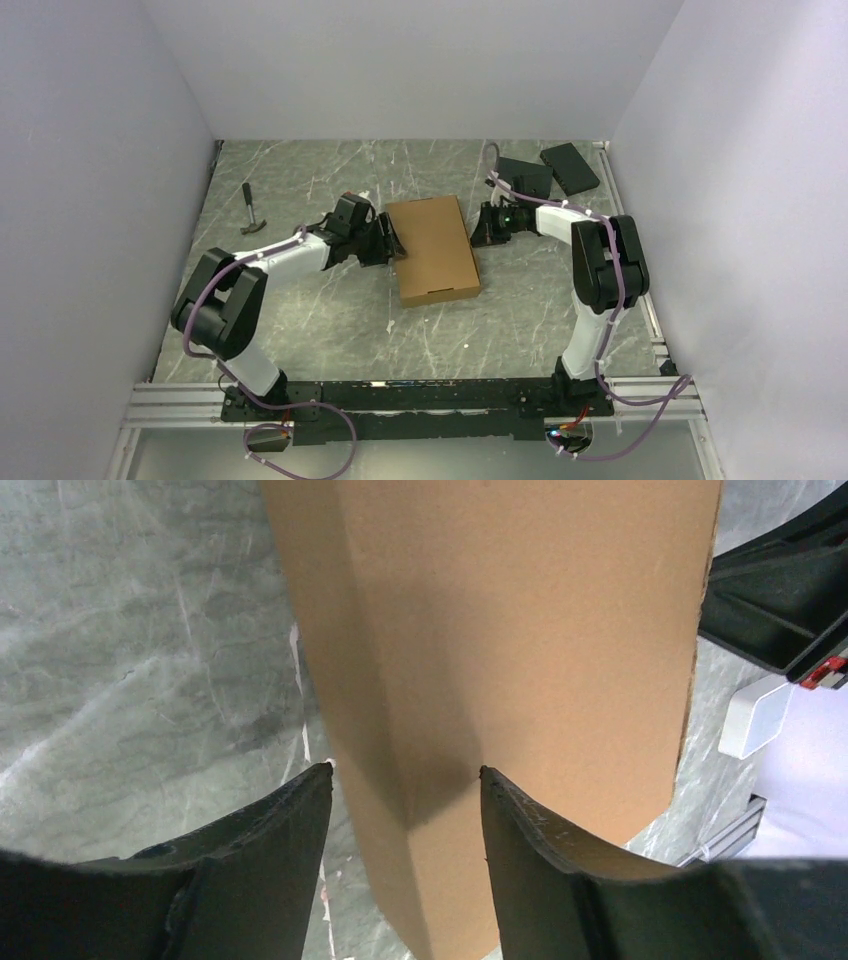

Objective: Fold the paper box

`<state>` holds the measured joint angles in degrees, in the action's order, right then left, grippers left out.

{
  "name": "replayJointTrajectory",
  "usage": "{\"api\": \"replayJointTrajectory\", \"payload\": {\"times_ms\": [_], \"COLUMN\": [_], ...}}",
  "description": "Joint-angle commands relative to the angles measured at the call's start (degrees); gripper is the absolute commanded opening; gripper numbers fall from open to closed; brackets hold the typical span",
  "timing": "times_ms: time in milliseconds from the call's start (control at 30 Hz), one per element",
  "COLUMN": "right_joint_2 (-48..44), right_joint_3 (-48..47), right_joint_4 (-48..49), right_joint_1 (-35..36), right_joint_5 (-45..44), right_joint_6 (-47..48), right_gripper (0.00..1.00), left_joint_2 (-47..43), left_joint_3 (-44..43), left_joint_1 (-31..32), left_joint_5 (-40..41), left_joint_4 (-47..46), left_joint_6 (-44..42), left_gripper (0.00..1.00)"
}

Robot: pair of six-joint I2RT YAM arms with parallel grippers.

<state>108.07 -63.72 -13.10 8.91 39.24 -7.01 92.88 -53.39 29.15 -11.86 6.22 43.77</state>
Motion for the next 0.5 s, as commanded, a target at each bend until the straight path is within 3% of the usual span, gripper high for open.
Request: {"api": "replayJointTrajectory", "payload": {"times_ms": [0, 233, 467], "right_joint_2": [-1.5, -4.4, -8.7], "right_joint_3": [-3.1, -3.8, -5.3], "right_joint_4": [-0.2, -1.5, -4.0], "right_joint_1": [2.0, 4.0, 5.2], "right_joint_5": [-1.8, -2.4, -4.9], "right_joint_6": [2.1, 3.3, 5.0], "right_gripper": [0.07, 0.05, 0.05], "left_joint_2": [1.6, 5.1, 7.1], "left_joint_3": [-1.8, -1.3, -3.3], "left_joint_1": [-1.0, -1.5, -1.6], "left_joint_5": [-4.1, -9.8, -12.6], "left_joint_4": [-4.8, -10.2, -13.5], "left_joint_6": [1.1, 3.5, 4.8], "left_gripper": [0.59, 0.39, 0.36]}}
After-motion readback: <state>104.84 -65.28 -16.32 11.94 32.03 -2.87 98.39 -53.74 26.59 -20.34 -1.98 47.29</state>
